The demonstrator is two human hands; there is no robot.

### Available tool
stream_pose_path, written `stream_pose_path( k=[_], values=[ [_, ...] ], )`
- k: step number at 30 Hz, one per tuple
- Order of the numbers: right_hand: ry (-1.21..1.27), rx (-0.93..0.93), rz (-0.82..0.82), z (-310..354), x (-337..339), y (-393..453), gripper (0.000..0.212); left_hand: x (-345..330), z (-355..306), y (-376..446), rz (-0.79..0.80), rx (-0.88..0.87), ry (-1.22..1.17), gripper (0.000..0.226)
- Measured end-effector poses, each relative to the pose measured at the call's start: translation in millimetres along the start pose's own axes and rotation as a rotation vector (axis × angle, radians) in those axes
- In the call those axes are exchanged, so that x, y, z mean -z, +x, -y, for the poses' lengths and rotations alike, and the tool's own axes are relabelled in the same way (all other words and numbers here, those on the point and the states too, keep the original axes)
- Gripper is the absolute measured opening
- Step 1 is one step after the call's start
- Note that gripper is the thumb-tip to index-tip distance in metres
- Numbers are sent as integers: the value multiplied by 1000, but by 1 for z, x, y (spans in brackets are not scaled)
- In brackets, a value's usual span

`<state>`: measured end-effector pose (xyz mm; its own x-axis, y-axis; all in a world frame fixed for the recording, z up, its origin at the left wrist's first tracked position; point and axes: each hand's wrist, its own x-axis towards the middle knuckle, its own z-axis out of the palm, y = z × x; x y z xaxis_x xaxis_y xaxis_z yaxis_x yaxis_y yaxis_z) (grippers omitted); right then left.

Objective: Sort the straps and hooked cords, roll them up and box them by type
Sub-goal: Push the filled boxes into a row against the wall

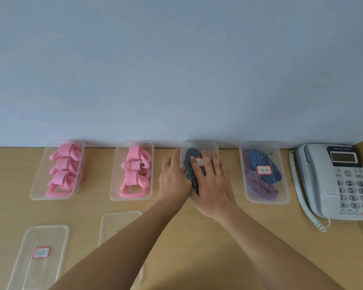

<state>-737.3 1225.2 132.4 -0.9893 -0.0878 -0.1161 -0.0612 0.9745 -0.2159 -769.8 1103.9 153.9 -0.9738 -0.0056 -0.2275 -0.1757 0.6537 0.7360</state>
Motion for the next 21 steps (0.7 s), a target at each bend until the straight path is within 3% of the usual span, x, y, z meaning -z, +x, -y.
stream_pose_path(
  k=[3, 6, 11, 14, 21],
  values=[
    [73, 37, -50, -7, -2, -8, 61, -12, 14, -6, -38, -130, 52, 62],
    [233, 19, -226, -16, -1, 3, 46, -20, 26, -6, -86, -203, 65, 56],
    [177, -98, -134, -18, -5, 12, 60, -15, 28, 2, -10, -335, 168, 64],
    [135, -104, -119, -18, -7, 13, 63, -11, 29, 9, 71, -325, 193, 64],
    [145, -100, -126, -18, -6, 14, 63, -9, 28, 7, 67, -289, 210, 65]
  ],
)
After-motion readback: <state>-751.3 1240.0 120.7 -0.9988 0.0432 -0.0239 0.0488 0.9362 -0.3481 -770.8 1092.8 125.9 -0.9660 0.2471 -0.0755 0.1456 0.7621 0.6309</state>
